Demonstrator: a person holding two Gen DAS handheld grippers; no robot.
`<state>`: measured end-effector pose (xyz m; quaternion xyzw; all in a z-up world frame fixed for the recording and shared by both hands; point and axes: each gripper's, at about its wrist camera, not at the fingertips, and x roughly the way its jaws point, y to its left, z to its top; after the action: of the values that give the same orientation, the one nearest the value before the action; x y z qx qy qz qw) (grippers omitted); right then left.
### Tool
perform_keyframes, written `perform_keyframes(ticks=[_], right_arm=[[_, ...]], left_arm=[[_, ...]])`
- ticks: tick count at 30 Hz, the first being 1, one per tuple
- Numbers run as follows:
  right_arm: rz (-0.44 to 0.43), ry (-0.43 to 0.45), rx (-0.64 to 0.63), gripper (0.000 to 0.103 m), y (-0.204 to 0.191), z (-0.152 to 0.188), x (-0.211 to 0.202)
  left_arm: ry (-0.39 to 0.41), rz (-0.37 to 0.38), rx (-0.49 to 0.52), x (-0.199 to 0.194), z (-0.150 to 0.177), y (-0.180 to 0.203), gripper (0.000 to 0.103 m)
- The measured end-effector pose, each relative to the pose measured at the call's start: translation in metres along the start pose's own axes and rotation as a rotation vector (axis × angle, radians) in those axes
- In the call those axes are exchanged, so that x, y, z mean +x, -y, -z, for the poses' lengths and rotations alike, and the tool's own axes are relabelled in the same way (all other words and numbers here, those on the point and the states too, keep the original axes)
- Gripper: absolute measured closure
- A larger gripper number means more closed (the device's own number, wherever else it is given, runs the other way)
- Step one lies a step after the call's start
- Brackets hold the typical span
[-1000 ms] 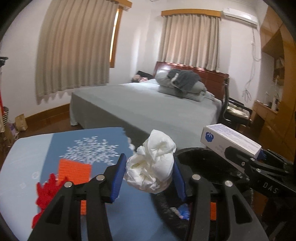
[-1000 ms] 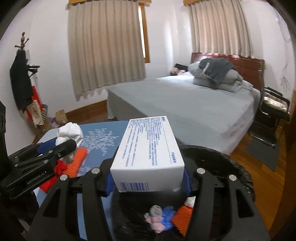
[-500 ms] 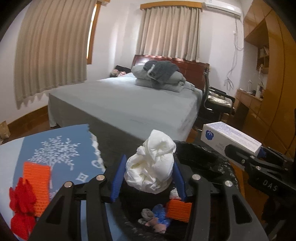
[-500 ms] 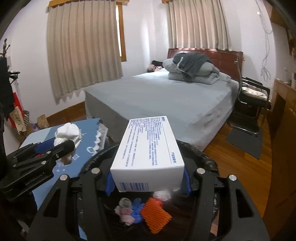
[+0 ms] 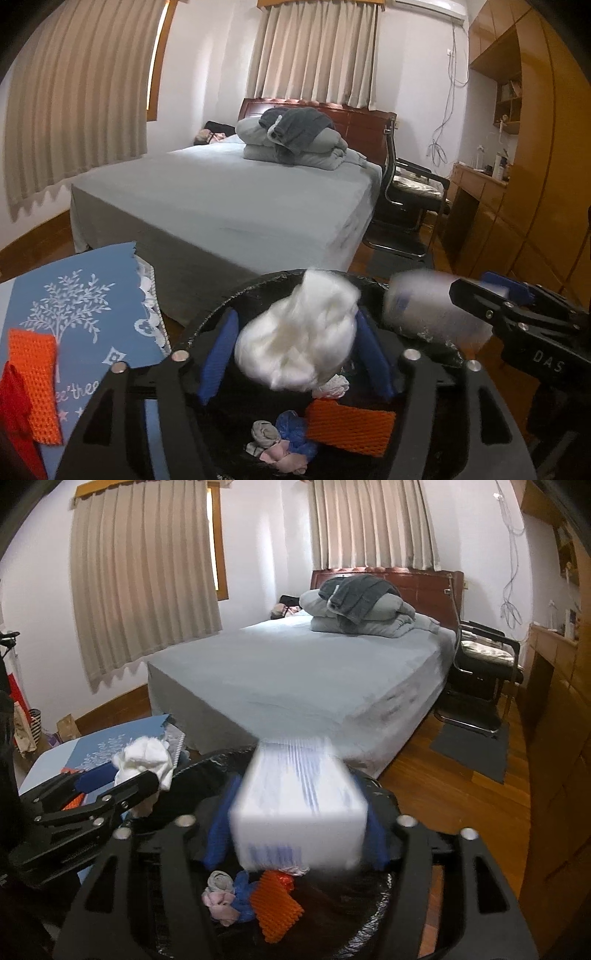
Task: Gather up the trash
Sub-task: 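Open both tools to drop the white cloth and white box into the bin, then move both tools back to the red gloves on the table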
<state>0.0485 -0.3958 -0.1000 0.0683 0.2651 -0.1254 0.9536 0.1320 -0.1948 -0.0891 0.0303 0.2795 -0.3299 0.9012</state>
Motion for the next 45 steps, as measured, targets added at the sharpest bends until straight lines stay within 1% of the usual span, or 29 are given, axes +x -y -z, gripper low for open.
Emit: perform_keyframes(ticks=[4, 8, 11, 15, 20, 26, 33, 38, 45], right_arm=[[0.023, 0.020, 0.000, 0.015, 0.001, 0.000, -0.002], [0.011, 0.035, 0.003, 0.009, -0.003, -0.002, -0.007], [-0.005, 0.040, 0.002, 0.007, -0.010, -0.005, -0.010], [-0.039, 0.038, -0.013, 0.007, -0.026, -0.006, -0.011], [-0.100, 0.025, -0.047, 0.007, -0.062, -0.007, -0.009], [-0.174, 0.014, -0.088, 0.007, -0.104, -0.008, -0.002], [-0.260, -0.009, -0.145, 0.007, -0.156, -0.003, 0.007], [-0.314, -0.032, -0.186, 0.007, -0.191, 0.004, 0.015], [-0.360, -0.054, -0.217, 0.007, -0.224, 0.012, 0.027]], left_arm=[[0.016, -0.032, -0.006, -0.006, -0.002, -0.007, 0.026], [0.043, -0.089, -0.009, -0.023, -0.004, -0.021, 0.018], [0.062, -0.132, -0.015, -0.038, -0.005, -0.035, 0.013], [0.084, -0.204, -0.048, -0.062, -0.005, -0.061, 0.010], [0.097, -0.309, -0.081, -0.092, 0.006, -0.094, 0.009], [0.087, -0.402, -0.109, -0.116, 0.024, -0.124, 0.009], [0.066, -0.512, -0.152, -0.144, 0.051, -0.165, 0.009], [0.045, -0.571, -0.189, -0.157, 0.069, -0.189, 0.010], [0.010, -0.636, -0.237, -0.166, 0.094, -0.220, 0.011]])
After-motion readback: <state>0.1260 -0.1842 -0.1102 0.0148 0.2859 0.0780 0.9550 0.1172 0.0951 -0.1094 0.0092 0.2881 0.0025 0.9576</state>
